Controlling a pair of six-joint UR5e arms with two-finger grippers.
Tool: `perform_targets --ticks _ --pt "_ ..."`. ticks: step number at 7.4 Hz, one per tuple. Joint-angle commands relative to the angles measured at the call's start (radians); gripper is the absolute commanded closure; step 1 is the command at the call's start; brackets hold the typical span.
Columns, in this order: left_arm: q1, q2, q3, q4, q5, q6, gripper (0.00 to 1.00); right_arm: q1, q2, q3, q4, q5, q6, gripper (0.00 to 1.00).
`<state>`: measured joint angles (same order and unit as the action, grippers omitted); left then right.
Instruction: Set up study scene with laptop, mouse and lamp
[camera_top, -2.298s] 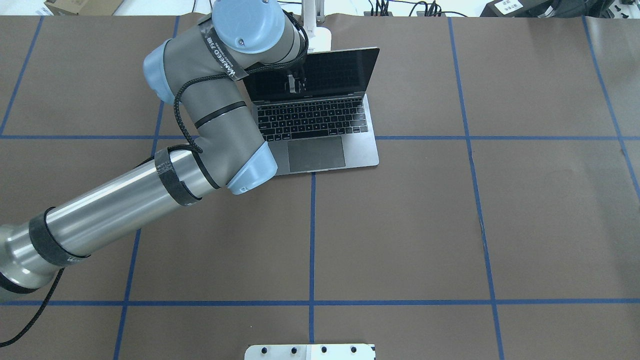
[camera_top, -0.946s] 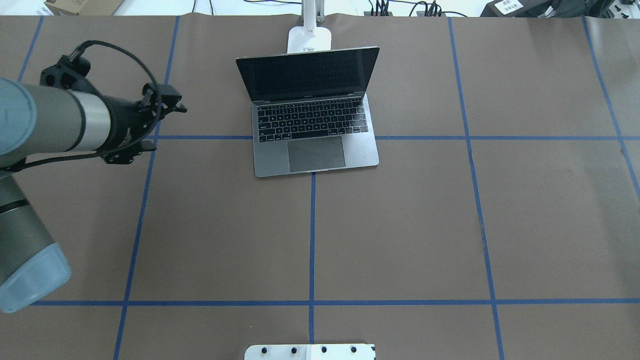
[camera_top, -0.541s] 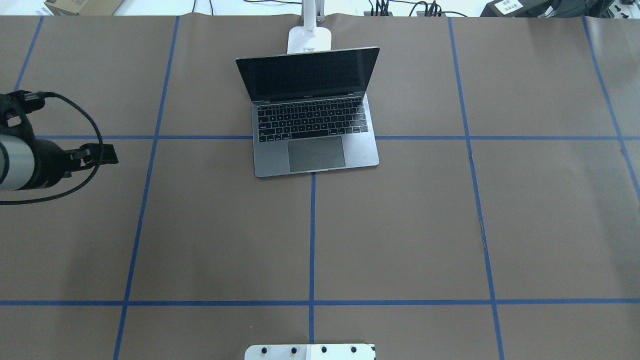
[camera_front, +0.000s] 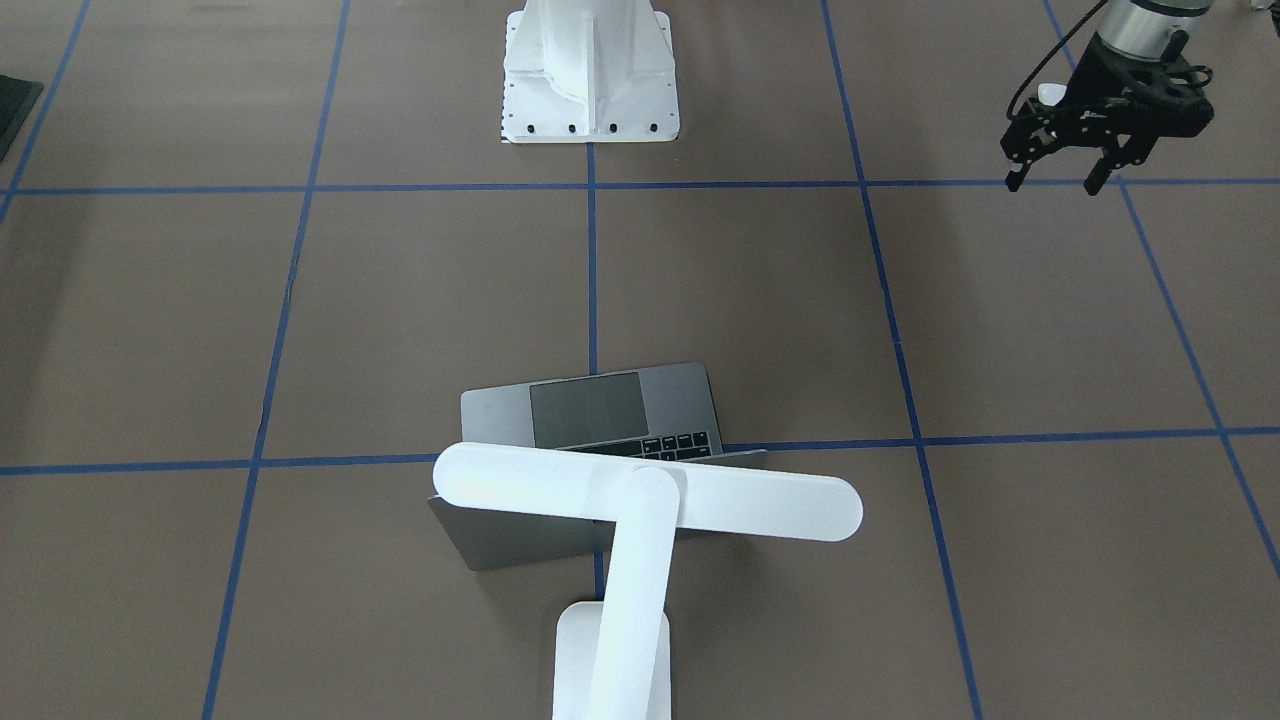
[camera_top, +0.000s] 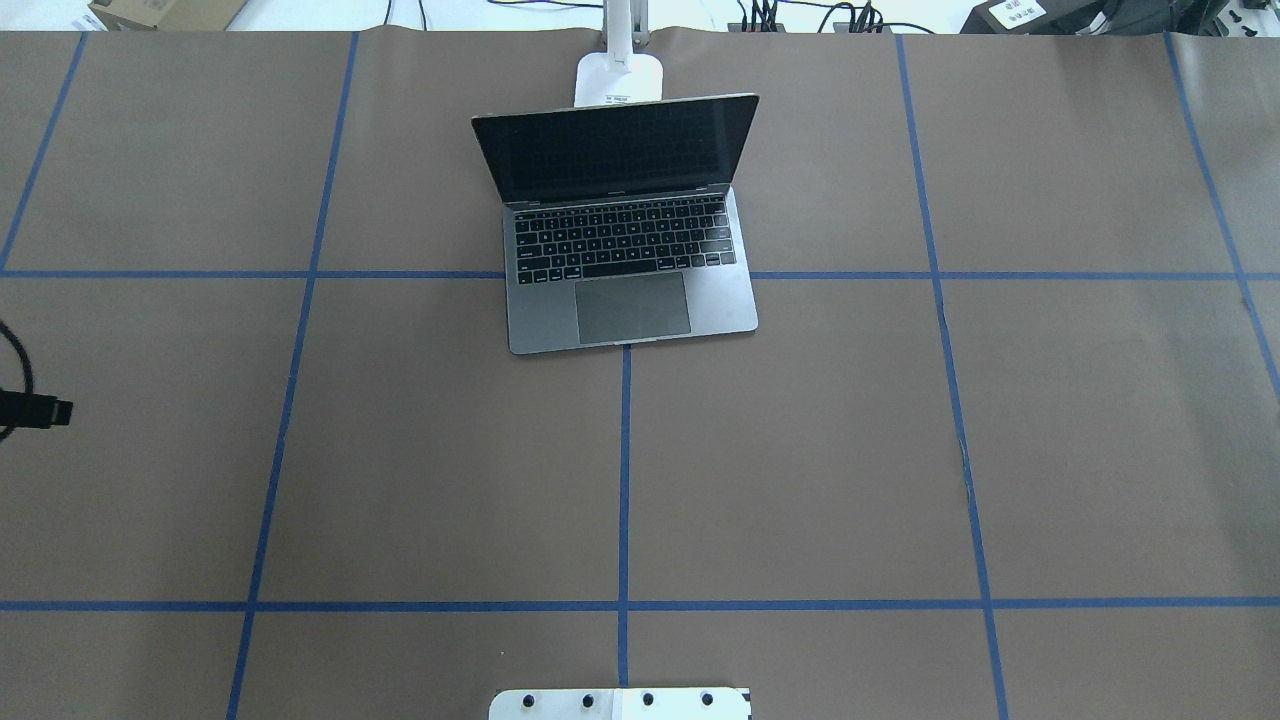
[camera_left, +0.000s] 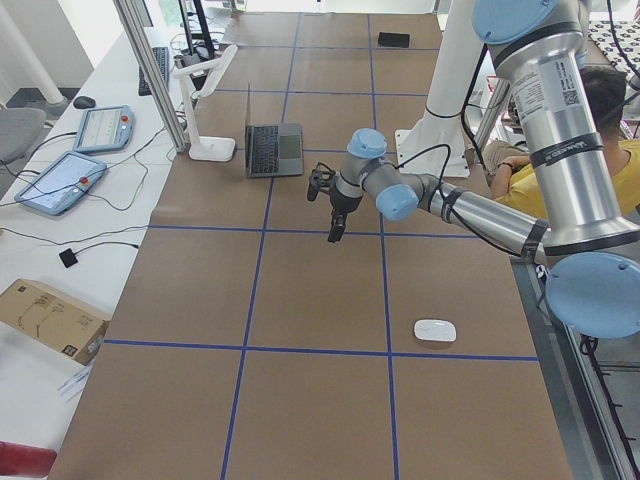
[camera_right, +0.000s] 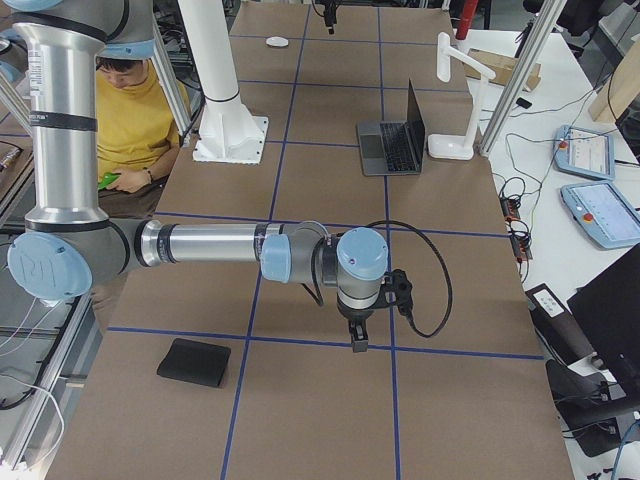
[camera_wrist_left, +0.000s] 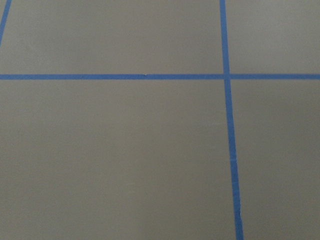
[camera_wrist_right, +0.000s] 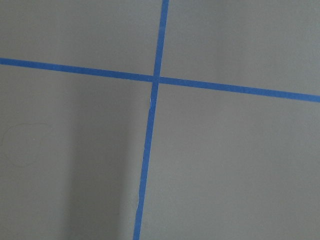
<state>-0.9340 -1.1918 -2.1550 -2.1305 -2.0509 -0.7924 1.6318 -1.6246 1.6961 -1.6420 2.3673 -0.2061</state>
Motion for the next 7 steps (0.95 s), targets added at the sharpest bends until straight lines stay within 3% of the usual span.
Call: perform_targets --ticks 1,2,3,5,7 --pt "-0.356 0.026 0.348 -0.26 -0.338 0.361 0.0 -0.001 -0.068 0.059 0.008 0.018 0.002 0.0" --pt "-0.452 0.011 0.422 -0.253 -0.409 0.478 0.0 -0.001 -0.101 0.094 0.008 0.02 -0.007 0.0" --pt "-0.488 0.014 0.431 -0.252 -0.414 0.489 0.0 -0.001 -0.139 0.127 0.02 0.023 -0.004 0.0" --pt "-0.491 0.008 0.512 -0.25 -0.414 0.499 0.0 -0.003 -0.216 0.135 0.054 0.076 0.017 0.01" --pt "-0.488 -0.006 0.524 -0.249 -0.405 0.498 0.0 -0.007 -0.289 0.14 0.054 0.043 0.025 0.0"
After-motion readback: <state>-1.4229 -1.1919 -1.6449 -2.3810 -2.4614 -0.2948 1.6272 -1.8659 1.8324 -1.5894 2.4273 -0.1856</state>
